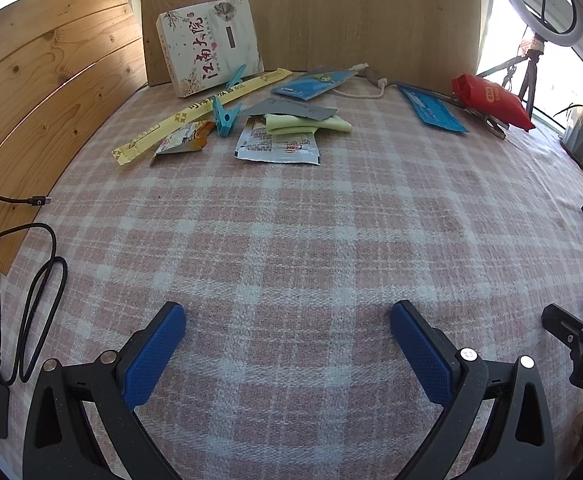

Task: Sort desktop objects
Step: 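Move the right tool toward the red drawstring pouch, then grasp the red drawstring pouch with the right gripper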

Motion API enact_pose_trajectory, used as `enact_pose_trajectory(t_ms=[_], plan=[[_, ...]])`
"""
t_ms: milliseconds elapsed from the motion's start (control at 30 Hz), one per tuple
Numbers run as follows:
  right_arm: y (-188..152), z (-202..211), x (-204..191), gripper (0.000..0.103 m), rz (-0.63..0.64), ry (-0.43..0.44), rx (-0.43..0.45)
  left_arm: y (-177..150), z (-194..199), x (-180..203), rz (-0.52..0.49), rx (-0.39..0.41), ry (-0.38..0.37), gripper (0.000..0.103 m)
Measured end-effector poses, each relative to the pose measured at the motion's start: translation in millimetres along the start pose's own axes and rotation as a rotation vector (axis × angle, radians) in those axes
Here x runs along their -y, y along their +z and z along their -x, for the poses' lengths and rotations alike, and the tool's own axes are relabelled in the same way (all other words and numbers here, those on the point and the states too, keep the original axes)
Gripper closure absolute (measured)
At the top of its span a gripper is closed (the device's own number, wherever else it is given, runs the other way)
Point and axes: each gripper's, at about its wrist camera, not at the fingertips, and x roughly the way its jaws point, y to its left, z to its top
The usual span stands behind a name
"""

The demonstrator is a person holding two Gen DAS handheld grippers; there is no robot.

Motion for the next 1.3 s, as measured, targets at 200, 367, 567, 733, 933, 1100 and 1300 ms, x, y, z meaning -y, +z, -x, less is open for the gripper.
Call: enact_pose_trajectory(t_ms=[200, 367, 567, 733, 933, 1100, 1300], plan=[[-1, -1, 0, 0.0, -0.02, 0.045, 0.005, 3, -10, -2, 0.04, -0.056, 0.02, 0.0], [-5, 0, -8, 0.0, 0.052, 0.029, -0.008, 6, -11, -1, 0.101, -0.129, 0.033, 0.005], [3, 10, -12, 0.0, 0.101, 0.207, -0.112, 18, 7, 11, 0.121, -0.126, 0.036, 0.009], [26, 29, 15, 0.001, 0.033, 0.22, -0.077, 51, 32, 41, 0.057, -0.065, 0.043, 0.011], [91, 53, 73, 0.007, -0.026, 0.178, 0.017, 99, 42, 69, 0.073, -0.017, -0.001, 0.012], [130, 65, 111, 0.021, -0.017, 0.149, 0.07, 129, 36, 96, 0.104, -0.01, -0.058, 0.016], [176, 54, 141, 0.043, -0.051, 0.167, 0.042, 173, 28, 137, 0.047, 0.004, -0.072, 0.021]])
